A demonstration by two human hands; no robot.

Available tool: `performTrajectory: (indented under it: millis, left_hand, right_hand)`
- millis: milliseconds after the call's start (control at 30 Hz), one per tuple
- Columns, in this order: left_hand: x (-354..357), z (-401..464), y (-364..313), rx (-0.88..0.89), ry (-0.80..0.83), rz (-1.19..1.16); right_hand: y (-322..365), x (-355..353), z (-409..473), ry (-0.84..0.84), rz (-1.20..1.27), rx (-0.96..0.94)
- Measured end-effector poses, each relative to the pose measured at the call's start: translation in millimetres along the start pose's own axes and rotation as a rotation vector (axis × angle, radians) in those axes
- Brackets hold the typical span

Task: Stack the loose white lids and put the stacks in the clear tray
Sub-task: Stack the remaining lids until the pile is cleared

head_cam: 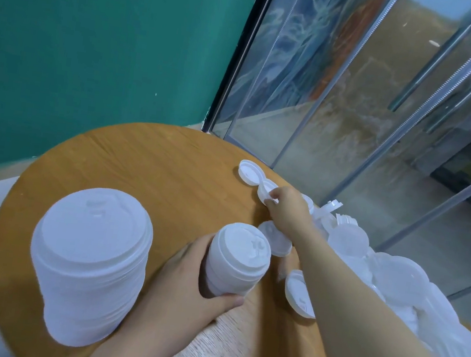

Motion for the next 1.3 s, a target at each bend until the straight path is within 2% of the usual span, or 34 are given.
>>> performTrajectory:
  millis: [200, 600, 733, 967, 1300]
  left_hand:
    - [1, 6, 2, 0.007, 0.014, 0.003]
    - [2, 7, 4, 0.008, 0.032, -0.003]
    - [1, 6, 3, 0.015, 0.035, 0.001]
    - [1, 5, 3, 0.003, 0.050, -0.010]
    - [1, 8, 8, 0.004, 0.068, -0.020]
  right_hand:
    - [-4, 1, 3, -0.116, 0.066, 0.007]
    - [-17, -45, -50, -0.280, 0.529, -0.016]
    - [-25, -44, -69, -0.236, 0.598, -0.009]
    - [-38, -23, -80, -0.161, 0.478, 0.013]
    - [-42, -28, -81, -0.116, 0.125, 0.004]
Point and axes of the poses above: each hand's wrist, its own z-axis towards the middle knuckle, its own x-axis out of the palm, y = z × x, the point moved 3 cm from there along z, towards the middle knuckle, and after that the axes turned 9 degrees about -z, right-handed, at the moved point
